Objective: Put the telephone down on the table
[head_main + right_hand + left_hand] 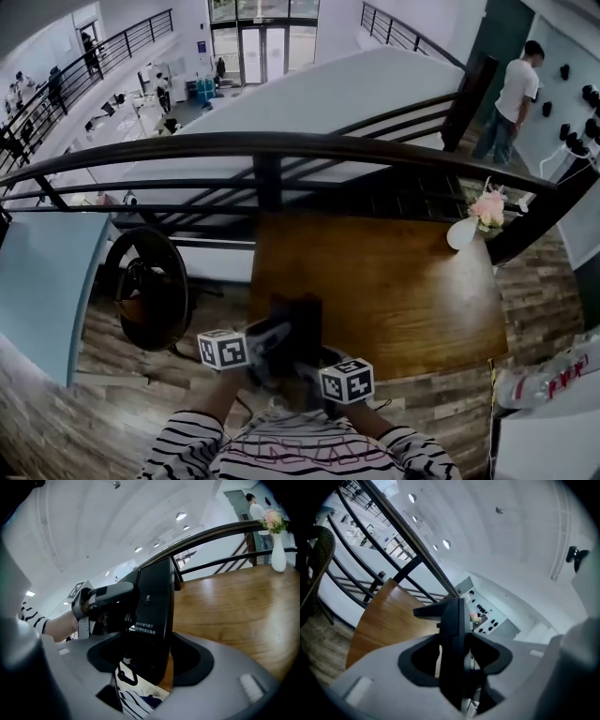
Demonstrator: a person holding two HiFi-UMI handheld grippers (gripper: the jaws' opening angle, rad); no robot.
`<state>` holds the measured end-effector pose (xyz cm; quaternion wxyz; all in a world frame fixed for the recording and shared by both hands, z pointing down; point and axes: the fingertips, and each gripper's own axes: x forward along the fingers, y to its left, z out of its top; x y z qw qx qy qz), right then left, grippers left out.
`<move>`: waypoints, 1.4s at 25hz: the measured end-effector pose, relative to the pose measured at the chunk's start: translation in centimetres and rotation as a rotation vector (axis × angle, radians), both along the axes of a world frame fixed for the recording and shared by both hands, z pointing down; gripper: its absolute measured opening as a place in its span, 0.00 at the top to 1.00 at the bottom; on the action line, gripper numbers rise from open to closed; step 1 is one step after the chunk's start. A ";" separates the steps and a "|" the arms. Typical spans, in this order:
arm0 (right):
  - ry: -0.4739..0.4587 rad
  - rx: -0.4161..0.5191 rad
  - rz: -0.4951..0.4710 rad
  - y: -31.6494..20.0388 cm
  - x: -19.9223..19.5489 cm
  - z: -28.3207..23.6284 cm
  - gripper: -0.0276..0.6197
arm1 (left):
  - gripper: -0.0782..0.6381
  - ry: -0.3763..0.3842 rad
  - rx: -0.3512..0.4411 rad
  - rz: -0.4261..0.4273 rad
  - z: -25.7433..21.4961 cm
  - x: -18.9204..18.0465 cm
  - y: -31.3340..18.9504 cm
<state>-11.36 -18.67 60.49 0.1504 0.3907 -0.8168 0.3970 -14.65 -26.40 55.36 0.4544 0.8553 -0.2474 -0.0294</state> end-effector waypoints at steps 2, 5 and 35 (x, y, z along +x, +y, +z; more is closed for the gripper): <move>0.003 -0.009 -0.016 -2.2 0.7 0.6 0.50 | 0.60 -0.002 -0.001 -0.010 0.5 0.6 -2.1; 0.008 -0.021 -0.040 -5.4 1.5 1.3 0.50 | 0.60 -0.013 -0.008 -0.037 1.8 1.0 -5.3; 0.008 -0.166 -0.001 -26.9 5.3 12.3 0.51 | 0.62 0.035 -0.079 0.035 12.8 5.2 -27.0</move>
